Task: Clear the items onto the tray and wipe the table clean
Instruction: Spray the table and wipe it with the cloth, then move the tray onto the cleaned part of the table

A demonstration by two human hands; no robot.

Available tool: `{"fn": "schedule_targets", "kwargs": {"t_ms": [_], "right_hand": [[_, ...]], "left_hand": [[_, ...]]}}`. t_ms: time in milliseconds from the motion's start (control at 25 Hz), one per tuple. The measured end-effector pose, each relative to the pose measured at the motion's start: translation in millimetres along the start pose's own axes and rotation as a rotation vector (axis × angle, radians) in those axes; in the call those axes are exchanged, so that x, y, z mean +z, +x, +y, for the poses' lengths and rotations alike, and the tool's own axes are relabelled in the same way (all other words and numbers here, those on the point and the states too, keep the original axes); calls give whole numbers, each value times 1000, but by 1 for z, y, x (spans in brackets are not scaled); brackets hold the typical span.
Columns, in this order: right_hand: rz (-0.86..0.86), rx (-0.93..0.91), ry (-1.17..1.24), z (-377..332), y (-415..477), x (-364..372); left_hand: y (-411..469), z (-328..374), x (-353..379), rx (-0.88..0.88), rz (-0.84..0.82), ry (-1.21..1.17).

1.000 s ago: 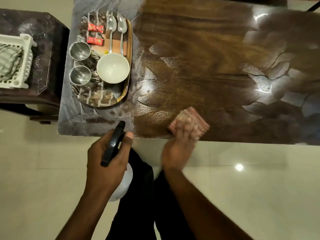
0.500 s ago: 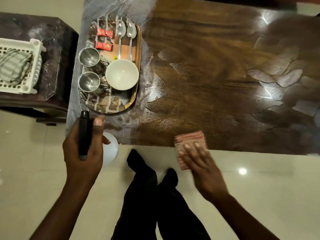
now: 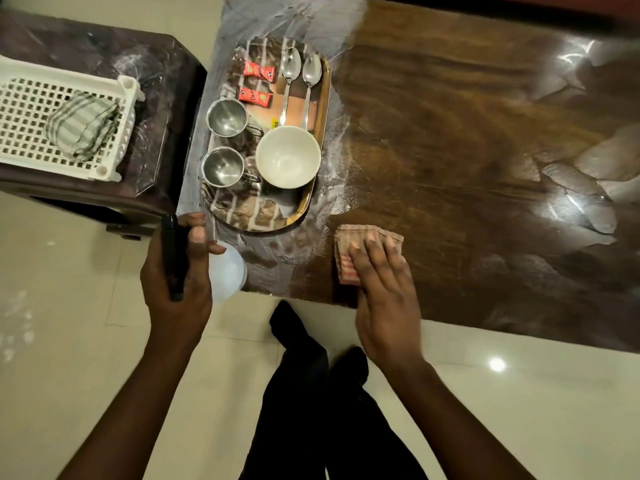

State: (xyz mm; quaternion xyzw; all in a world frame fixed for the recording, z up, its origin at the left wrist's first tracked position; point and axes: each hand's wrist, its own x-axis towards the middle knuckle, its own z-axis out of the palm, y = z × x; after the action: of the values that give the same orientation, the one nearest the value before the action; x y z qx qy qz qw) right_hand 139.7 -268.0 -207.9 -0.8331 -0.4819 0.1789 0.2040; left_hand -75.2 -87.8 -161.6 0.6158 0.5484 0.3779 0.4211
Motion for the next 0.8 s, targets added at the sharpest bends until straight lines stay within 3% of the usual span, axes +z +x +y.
{"fn": "schedule_targets", "kwargs": {"t_ms": [200, 360, 520, 680, 800], "right_hand": [[-171, -81, -186, -20, 10, 37], [-202, -100, -216, -15, 11, 34], [-252, -177, -64, -14, 43, 0], [-298, -147, 138, -28, 120, -41], [-224, -132, 240, -36, 185, -64]], "left_hand": [[-1, -9, -4, 37, -36, -29], [-4, -16, -13, 3, -40, 0], [-19, -24, -22, -86, -25, -1], [-63, -1, -25, -228, 171, 153], [-105, 29, 7, -401, 42, 68]]}}
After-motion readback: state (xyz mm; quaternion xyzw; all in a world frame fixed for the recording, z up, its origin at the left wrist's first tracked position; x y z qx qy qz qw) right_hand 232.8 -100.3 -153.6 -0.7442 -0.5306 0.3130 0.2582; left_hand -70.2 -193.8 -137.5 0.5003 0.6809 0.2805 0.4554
